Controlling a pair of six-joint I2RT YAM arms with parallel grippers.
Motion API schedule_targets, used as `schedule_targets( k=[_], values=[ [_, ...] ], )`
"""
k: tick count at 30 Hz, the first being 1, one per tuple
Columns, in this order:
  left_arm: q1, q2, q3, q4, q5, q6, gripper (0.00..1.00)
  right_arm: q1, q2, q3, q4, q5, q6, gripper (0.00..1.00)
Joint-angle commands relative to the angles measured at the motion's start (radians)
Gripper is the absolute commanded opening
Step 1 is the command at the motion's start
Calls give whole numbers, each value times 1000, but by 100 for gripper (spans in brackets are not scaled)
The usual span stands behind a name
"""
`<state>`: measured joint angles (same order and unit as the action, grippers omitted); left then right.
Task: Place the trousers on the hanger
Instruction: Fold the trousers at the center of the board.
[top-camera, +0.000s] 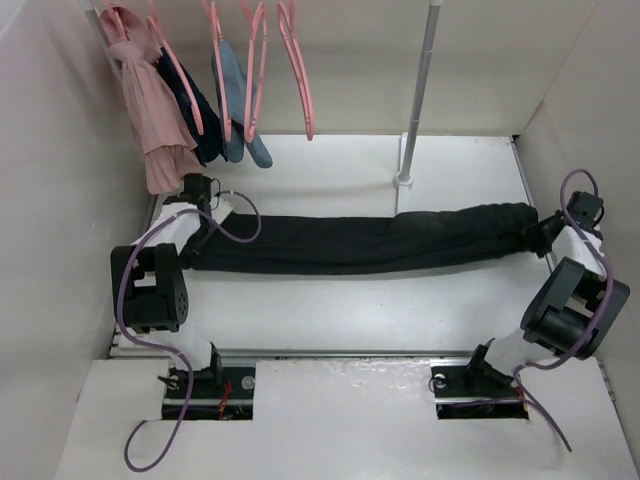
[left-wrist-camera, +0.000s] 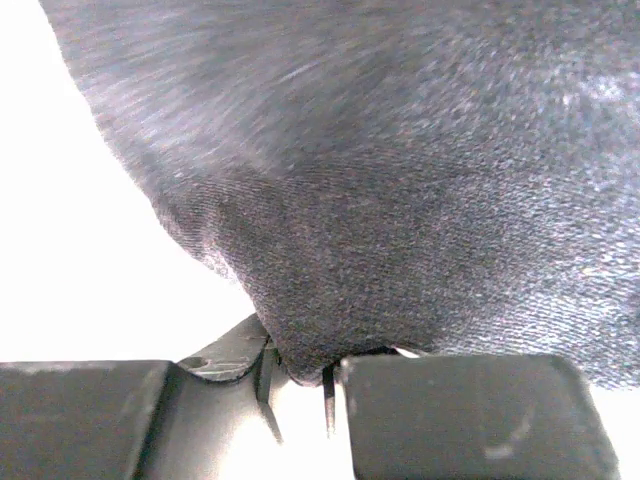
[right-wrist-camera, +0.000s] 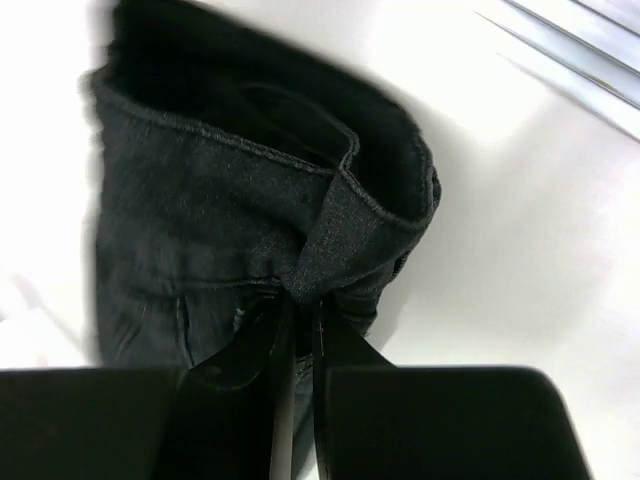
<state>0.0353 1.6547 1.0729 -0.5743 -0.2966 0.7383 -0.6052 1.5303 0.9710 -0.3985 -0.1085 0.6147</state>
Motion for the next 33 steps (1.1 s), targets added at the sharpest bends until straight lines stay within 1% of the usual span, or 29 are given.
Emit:
schedule_targets(
  k=[1,2,5,6,7,8,10,11,12,13,14,15,16,18,19,20,22,23,24,26,28,29,30,33],
  values=[
    [31,-41,56,22,-50,78,0,18,-110,83,83,-56,-66,0],
    [31,-41,56,22,-50,87,0,18,-120,74,60,4,-66,0],
    [31,-70,-19,22,-38,98,1,18,-108,35,-20,73,-66,19],
    [31,-70,-68,22,-38,98,3,18,-96,25,-31,82,-66,28],
    [31,-79,-92,13,-38,98,9,18,-82,15,-52,82,-66,36],
    [31,-79,-117,13,-38,89,11,18,-50,15,-65,98,-66,45],
    [31,-90,-180,1,-52,76,17,18,-24,6,-92,133,-56,67],
    [31,-90,-195,-15,-65,76,23,18,-24,6,-120,147,-31,71],
    [31,-102,-209,-24,-81,64,28,18,-24,6,-132,167,-21,74],
    [31,-102,-220,-51,-81,44,33,18,-39,15,-132,199,-21,75],
    [31,-111,-231,-67,-81,32,38,18,-86,15,-147,214,-7,80],
    [40,-111,-231,-85,-90,15,48,18,-116,15,-160,261,2,84],
    [40,-111,-231,-107,-90,-3,53,33,-148,26,-160,295,2,87],
    [49,-111,-180,-182,-64,-60,54,102,-230,40,-169,369,2,90],
    [58,-111,-162,-203,-27,-76,54,126,-251,54,-169,389,2,90],
    [58,-111,-127,-240,-6,-89,54,155,-263,54,-169,380,2,91],
    [78,-121,-99,-266,30,-109,54,156,-274,63,-169,328,16,91],
    [78,-131,-99,-266,42,-122,54,156,-263,63,-178,279,26,91],
    [78,-131,-87,-275,54,-122,55,156,-254,72,-178,262,26,100],
    [78,-142,-97,-276,54,-122,55,156,-205,72,-159,228,26,100],
    [78,-142,-120,-239,45,-122,57,156,-152,81,-122,141,16,100],
    [78,-142,-120,-228,36,-122,57,156,-87,81,-112,110,16,100],
    [78,-133,-120,-219,25,-122,57,165,-56,96,-103,57,16,100],
    [87,-112,-120,-187,34,-131,57,174,45,135,-83,32,16,100]
  ],
)
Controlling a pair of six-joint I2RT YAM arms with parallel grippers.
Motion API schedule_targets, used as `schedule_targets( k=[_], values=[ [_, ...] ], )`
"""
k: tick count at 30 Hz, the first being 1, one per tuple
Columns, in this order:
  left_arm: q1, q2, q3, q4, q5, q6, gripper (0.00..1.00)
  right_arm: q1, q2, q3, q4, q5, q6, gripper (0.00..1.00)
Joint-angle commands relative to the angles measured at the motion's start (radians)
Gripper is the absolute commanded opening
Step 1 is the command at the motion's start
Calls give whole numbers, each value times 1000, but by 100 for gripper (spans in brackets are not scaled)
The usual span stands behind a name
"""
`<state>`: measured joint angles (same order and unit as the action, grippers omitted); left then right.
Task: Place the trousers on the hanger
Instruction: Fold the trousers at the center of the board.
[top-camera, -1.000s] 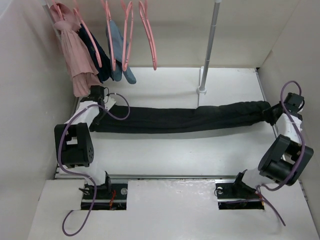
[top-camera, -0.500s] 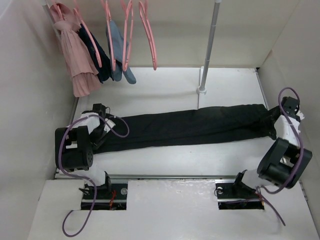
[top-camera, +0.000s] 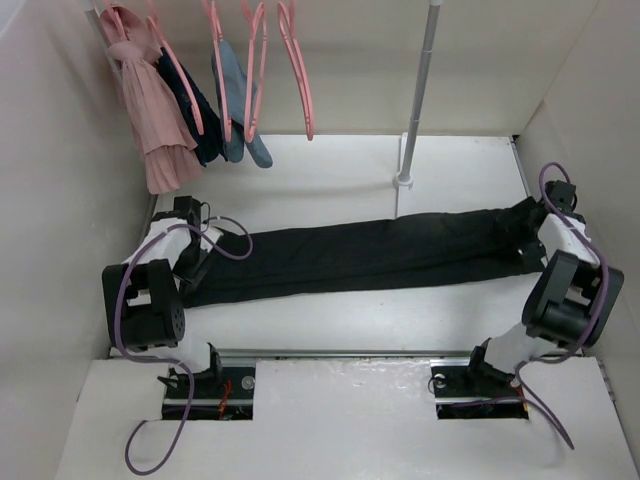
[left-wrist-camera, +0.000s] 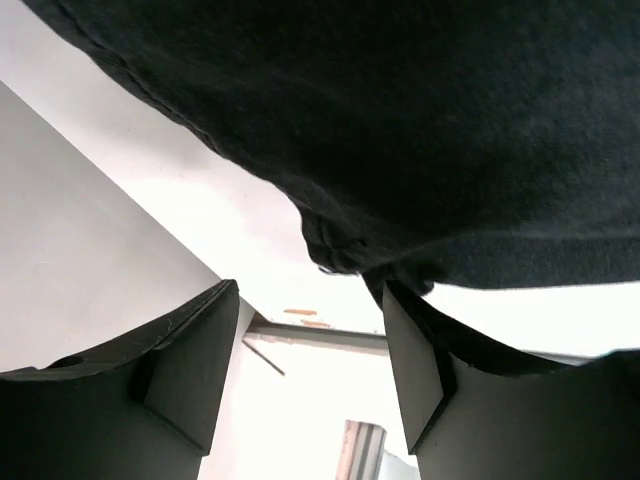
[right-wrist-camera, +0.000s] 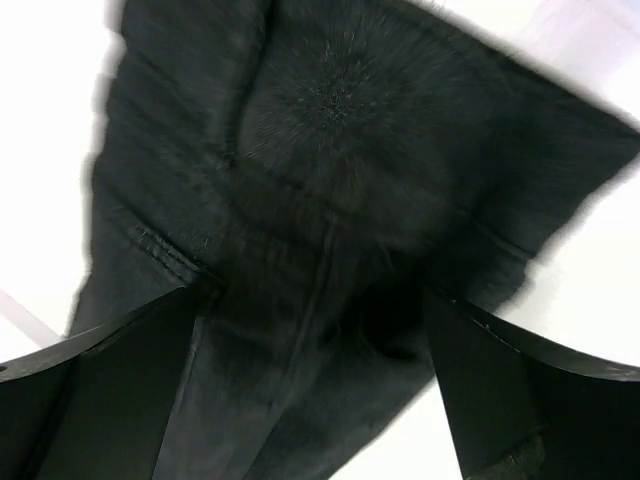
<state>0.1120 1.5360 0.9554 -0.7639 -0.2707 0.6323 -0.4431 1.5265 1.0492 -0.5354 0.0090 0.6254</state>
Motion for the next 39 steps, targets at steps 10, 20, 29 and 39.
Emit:
schedule_targets(
  k=[10,20,29,39],
  values=[
    [11,45,-24,101,39,-25,29,60,152,149,81,22,-36,12],
    [20,46,23,63,39,-6,0,122,46,199,29,49,-122,0],
    [20,-57,56,-179,124,140,47,122,-132,135,-44,105,-178,0],
    [-106,-336,-121,-80,361,471,78,156,-74,135,34,-14,-112,0]
  ],
)
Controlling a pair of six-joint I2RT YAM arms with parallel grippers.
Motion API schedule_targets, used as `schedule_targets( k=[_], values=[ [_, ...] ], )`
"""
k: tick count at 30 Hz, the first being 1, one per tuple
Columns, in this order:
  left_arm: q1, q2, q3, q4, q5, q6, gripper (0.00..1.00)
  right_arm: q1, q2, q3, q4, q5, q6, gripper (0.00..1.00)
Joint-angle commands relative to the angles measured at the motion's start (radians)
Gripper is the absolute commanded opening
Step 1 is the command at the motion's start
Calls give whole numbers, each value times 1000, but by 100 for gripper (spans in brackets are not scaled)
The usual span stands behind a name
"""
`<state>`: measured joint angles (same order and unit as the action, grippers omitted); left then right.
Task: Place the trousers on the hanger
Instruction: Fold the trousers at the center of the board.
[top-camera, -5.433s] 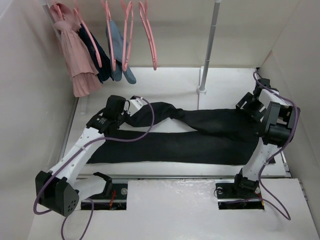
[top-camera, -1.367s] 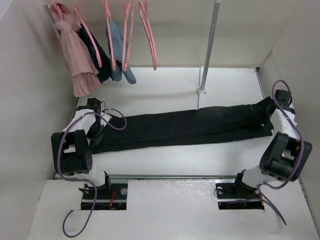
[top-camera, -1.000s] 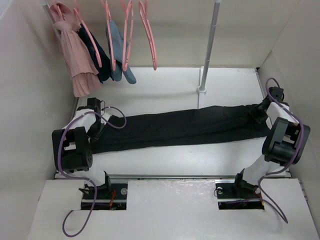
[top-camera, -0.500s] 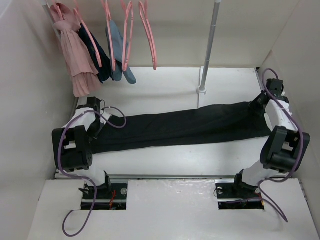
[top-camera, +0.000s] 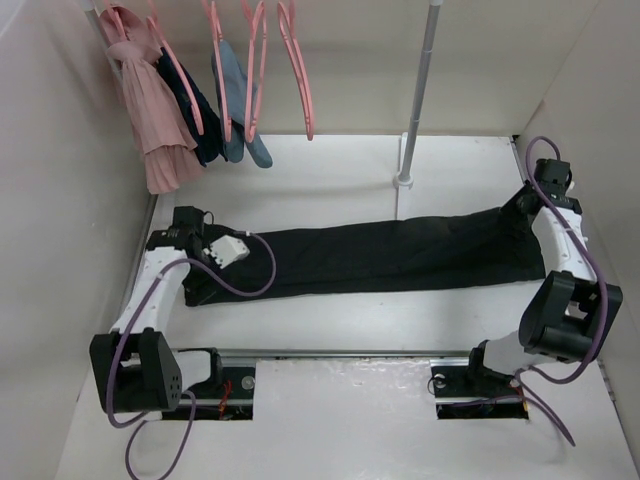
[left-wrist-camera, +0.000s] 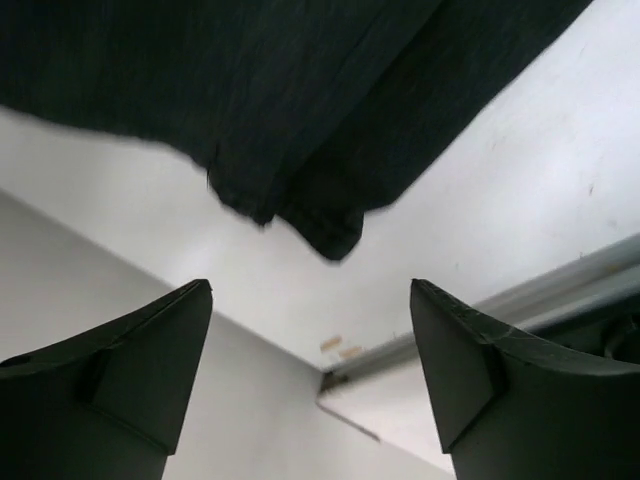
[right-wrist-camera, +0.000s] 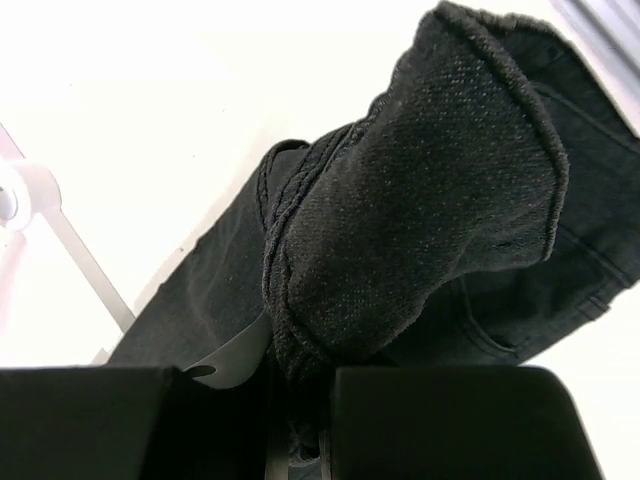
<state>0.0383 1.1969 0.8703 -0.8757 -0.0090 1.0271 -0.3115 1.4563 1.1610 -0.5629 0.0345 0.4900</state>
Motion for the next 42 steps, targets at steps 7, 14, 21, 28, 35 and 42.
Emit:
schedule_targets(
  k=[7,14,21,28,35,42],
  values=[
    [-86,66,-111,237,52,64,67,25,7,23,90,-48,24,0],
    [-95,162,-132,331,-54,83,53,25,-2,-7,109,-48,15,0],
    [-95,176,-94,302,-60,48,10,6,-11,-17,109,-48,15,0],
    [-95,176,-94,284,-40,25,0,6,-2,19,89,-39,-5,0],
    [-95,167,-149,274,7,62,64,6,18,52,78,-48,-5,0],
    [-95,224,-134,346,-28,18,25,6,7,43,78,-58,-5,0]
  ],
)
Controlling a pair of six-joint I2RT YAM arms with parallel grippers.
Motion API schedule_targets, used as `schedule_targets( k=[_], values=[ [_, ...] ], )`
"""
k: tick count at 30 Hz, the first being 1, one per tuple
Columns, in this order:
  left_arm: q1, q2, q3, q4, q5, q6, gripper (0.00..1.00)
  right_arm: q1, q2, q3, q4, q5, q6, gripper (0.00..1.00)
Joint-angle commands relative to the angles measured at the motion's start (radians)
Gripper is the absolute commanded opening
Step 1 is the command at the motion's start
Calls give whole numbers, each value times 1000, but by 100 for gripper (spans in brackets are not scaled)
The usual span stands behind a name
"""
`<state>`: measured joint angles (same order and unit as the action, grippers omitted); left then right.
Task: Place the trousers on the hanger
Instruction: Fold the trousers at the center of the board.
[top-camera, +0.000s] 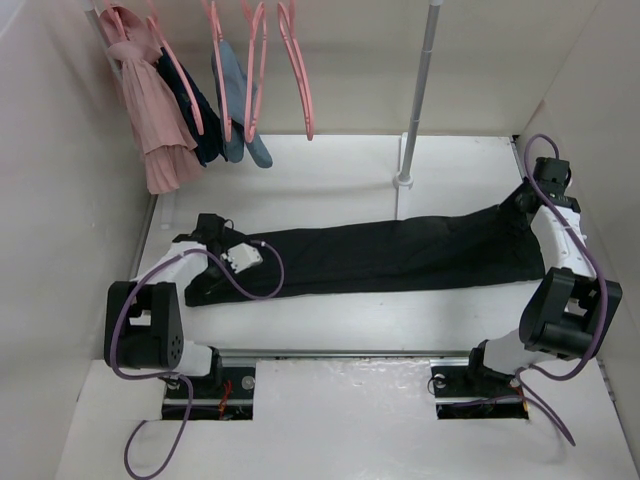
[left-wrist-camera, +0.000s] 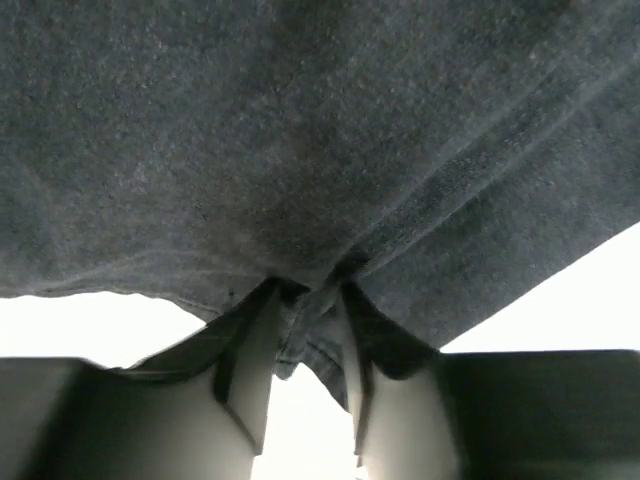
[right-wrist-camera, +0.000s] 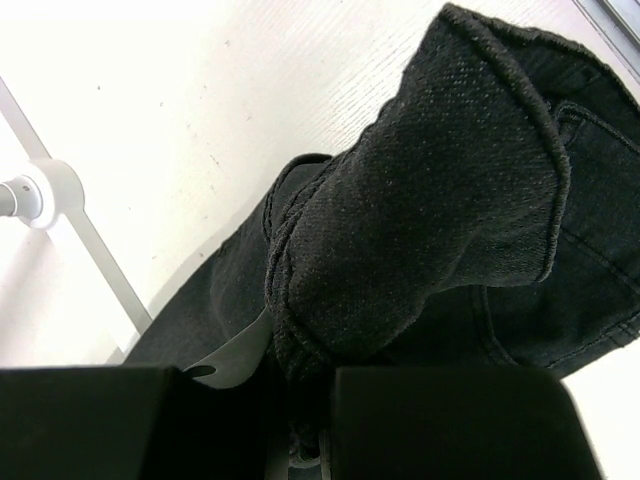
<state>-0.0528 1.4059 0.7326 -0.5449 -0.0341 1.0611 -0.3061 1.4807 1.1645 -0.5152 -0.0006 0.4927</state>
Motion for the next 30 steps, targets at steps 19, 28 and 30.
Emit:
schedule_targets(
  k=[19,28,30],
  values=[
    [54,-99,197,-160,66,-30,0,-33,-85,89,-35,7,-37,0],
    [74,-228,131,-322,-32,23,0,-160,-157,-2,-85,-48,39,0],
    [74,-261,93,-322,-56,33,0,-247,-180,-69,-85,-82,64,0]
  ],
)
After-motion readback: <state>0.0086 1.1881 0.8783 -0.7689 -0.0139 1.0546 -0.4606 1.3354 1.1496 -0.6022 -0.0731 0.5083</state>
